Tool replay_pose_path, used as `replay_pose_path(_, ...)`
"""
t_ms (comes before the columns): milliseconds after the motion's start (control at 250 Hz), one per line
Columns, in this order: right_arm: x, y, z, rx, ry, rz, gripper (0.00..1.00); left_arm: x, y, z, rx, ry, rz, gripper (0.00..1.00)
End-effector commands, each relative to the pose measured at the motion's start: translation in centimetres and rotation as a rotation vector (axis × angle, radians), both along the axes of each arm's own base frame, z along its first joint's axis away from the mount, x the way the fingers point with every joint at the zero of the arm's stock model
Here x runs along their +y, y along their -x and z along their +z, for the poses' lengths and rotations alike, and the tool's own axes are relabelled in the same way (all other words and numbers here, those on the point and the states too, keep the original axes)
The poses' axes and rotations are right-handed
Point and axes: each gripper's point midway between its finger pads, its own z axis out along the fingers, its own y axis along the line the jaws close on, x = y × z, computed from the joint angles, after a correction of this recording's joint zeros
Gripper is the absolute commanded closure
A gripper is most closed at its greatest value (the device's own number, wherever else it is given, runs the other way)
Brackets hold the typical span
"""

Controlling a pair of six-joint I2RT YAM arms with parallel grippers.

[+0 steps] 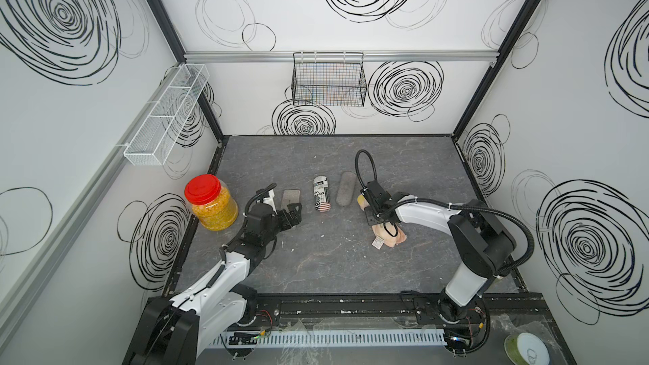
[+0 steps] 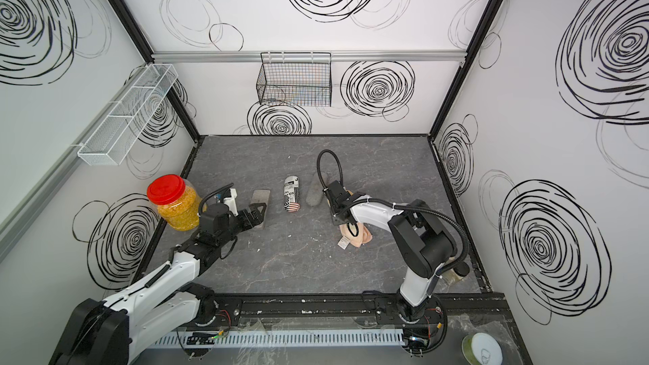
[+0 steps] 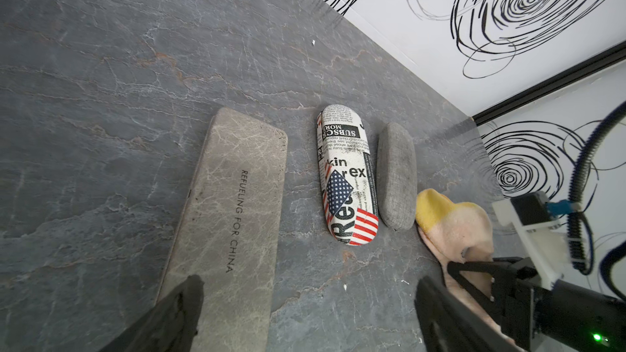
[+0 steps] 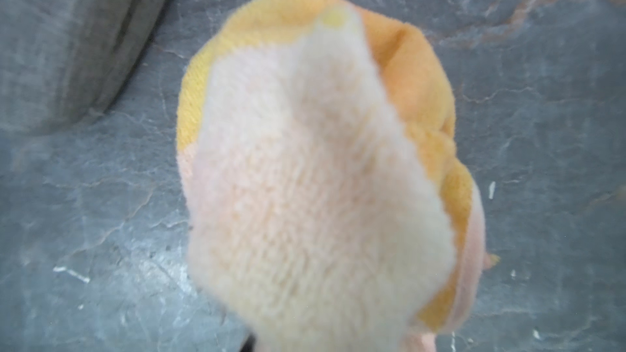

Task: Wipe the eyeglass case
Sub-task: Adjust the cleaning item at the center of the board, then pick up the eyeglass case from the center of the board.

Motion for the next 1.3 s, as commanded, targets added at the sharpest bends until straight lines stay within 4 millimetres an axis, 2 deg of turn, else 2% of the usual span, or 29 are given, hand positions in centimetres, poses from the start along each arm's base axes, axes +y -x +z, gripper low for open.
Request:
replay_pose_path(0,0.4,-0.1,3.2,-0.070,-0.056,0.022,0.84,0.3,-0.5,0.9,-0.018,-0.039,0.000,0.00)
replay_pose_path(212,0.9,0.6,9.3,-0.185,-0.180,0.085,0.86,0.4,-0.3,0.9,-0.008,-0.092,-0.015,0.00)
replay_pose_path(304,1.4,1.2,11.0,-0.191,-0.243,0.132,0.86,0.3,-0.4,0.8,0.011,-0.105,-0.021,0.00)
replay_pose_path(408,3.0,2.1,12.2,-0.180,-0.349,0.204,0.85,0.0,-0.7,0.6,0.057,-0.133,-0.045,0.00)
replay_pose_path(607,4.7,3.4,11.5,-0.148,-0.426,0.253,0.85,1.0,-1.3,-1.3,0.170,-0.247,-0.032,0.02)
replay_pose_path(795,6.0,4.7,10.0,-0.123,-0.420,0.285,0.85,3.1,-1.3,-2.6,0.276,-0.452,0.008,0.03)
replay_pose_path(887,6.0,4.9,9.1,-0.112,-0.402,0.277,0.85,2.8,-0.9,-3.5,0.315,-0.506,-0.048,0.02)
replay_pose_path(1023,6.1,4.9,9.0,-0.117,-0.404,0.277,0.84,2.1,-0.9,-5.3,0.376,-0.556,-0.090,0.01)
replay_pose_path(1295,5.8,5.1,8.3,-0.104,-0.387,0.274,0.84,0.8,-3.0,-6.2,0.369,-0.578,-0.084,0.01)
